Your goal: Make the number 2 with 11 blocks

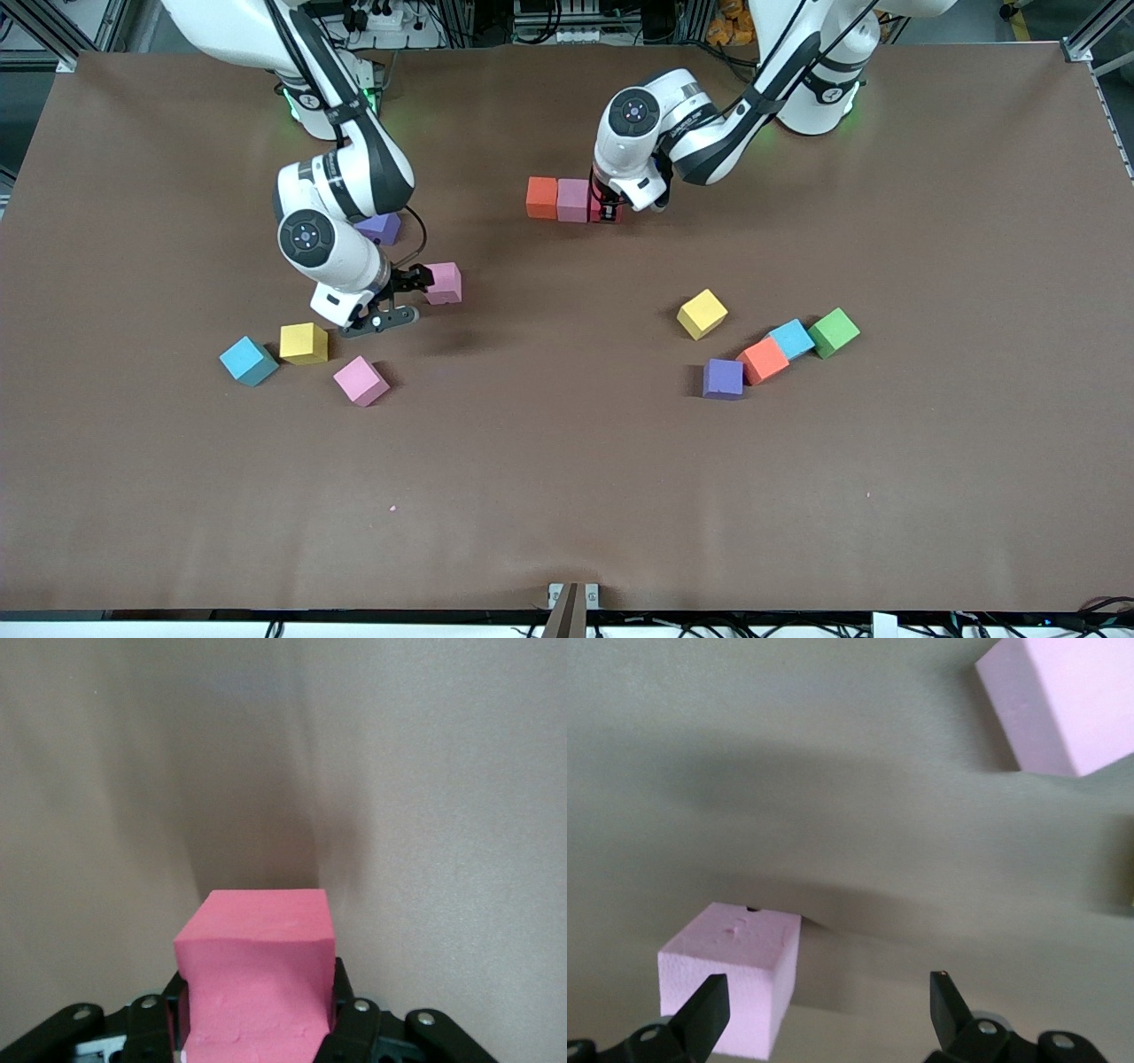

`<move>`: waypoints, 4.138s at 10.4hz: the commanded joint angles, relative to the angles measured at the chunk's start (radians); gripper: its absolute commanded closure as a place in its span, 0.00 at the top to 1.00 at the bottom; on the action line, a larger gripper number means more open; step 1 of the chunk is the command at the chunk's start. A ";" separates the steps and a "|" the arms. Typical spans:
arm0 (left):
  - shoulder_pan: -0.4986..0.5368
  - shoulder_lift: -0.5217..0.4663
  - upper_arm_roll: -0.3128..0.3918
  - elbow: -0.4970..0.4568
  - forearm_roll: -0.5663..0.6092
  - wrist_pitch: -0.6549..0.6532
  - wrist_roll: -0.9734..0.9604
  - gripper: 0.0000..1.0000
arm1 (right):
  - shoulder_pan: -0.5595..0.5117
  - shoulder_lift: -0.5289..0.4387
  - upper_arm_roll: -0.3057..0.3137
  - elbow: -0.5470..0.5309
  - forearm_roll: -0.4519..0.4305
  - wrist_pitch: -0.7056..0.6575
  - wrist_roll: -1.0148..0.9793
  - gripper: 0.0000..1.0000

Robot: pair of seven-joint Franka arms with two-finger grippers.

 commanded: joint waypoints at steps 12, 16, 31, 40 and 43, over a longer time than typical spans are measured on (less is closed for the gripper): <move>-0.008 0.055 -0.009 0.019 0.128 0.039 -0.136 0.29 | 0.082 0.086 0.009 0.014 0.121 0.068 0.101 1.00; -0.008 0.058 -0.009 0.019 0.128 0.039 -0.135 0.31 | 0.096 0.110 0.009 0.011 0.116 0.075 0.099 0.72; 0.235 -0.025 -0.063 0.187 0.127 -0.312 0.322 1.00 | 0.275 0.204 0.009 0.262 0.119 -0.026 0.330 0.30; 0.280 0.119 0.137 0.358 0.231 -0.314 0.934 1.00 | 0.459 0.354 0.010 0.509 0.122 -0.125 0.702 0.30; 0.276 0.160 0.138 0.353 0.266 -0.314 0.985 1.00 | 0.505 0.365 0.009 0.512 0.122 -0.110 0.736 0.30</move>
